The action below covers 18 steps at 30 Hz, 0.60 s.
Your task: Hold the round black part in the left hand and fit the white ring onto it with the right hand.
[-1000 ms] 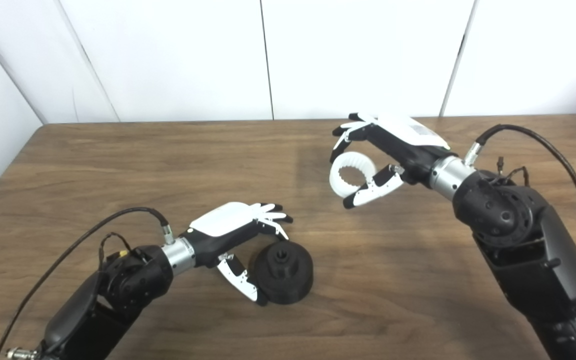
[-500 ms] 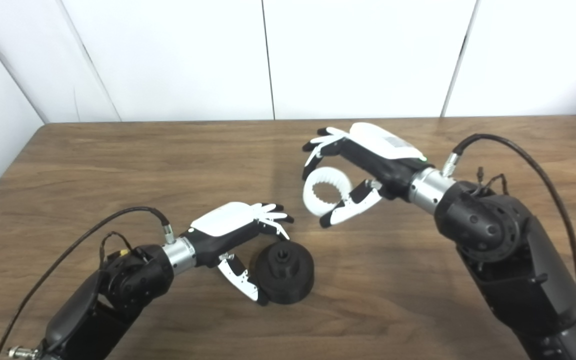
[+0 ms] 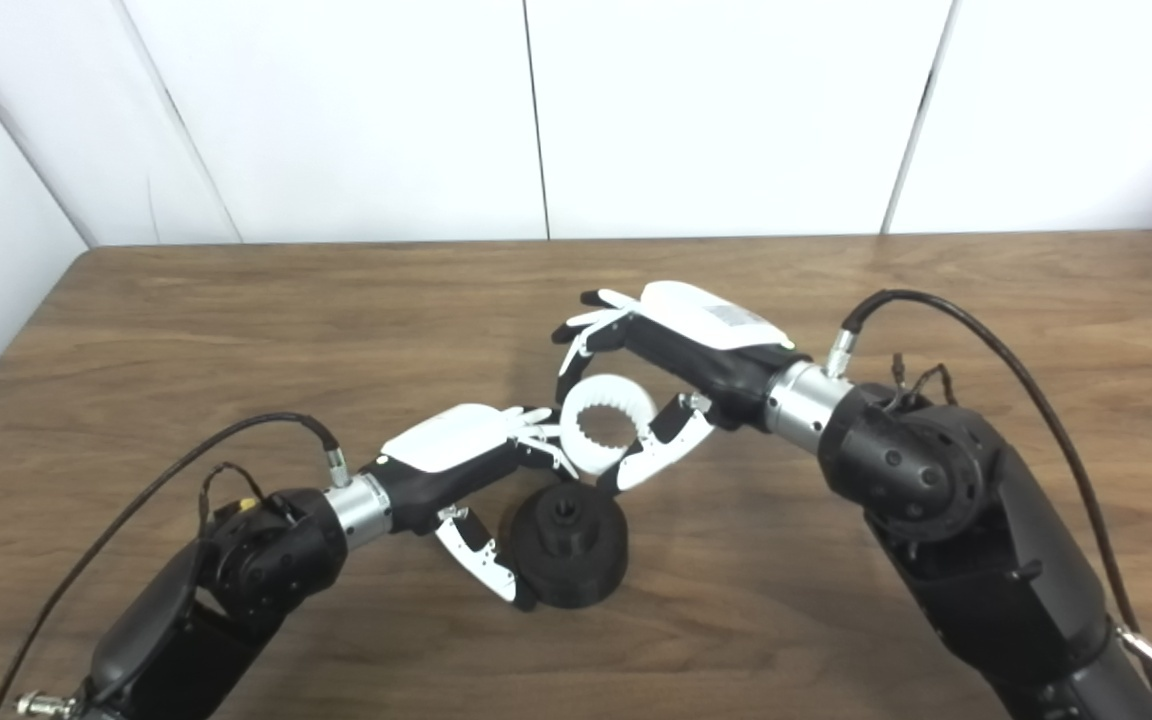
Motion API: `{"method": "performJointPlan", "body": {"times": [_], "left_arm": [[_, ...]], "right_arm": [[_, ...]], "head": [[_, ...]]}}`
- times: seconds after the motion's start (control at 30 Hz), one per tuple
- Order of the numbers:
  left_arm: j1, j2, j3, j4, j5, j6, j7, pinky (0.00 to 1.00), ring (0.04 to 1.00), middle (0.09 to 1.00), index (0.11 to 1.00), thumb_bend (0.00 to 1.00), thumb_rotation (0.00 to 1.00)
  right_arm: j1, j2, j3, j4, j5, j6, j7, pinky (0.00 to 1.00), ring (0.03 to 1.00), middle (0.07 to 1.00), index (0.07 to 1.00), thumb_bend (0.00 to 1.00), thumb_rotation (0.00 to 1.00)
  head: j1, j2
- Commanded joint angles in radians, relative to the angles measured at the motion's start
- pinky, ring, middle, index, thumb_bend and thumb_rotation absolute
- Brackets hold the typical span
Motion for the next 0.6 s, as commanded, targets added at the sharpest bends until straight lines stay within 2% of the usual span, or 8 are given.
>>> {"method": "performJointPlan", "body": {"times": [0.0,0.57], "left_arm": [[-0.02,0.008,-0.004,-0.007,0.015,0.007,-0.016,1.0,1.0,0.941,0.635,0.87,0.32],[-0.021,0.005,-0.003,-0.003,0.021,-0.007,-0.003,1.0,1.0,0.934,0.619,0.87,0.32]], "right_arm": [[-0.026,0.001,-0.002,-0.039,-0.002,-0.019,-0.003,0.94,1.0,0.869,0.491,0.52,0.16],[-0.002,0.005,0.036,-0.056,-0.011,-0.017,0.04,0.95,0.99,0.867,0.491,0.52,0.16]], "head": [[0.001,0.001],[0.009,0.005]]}}
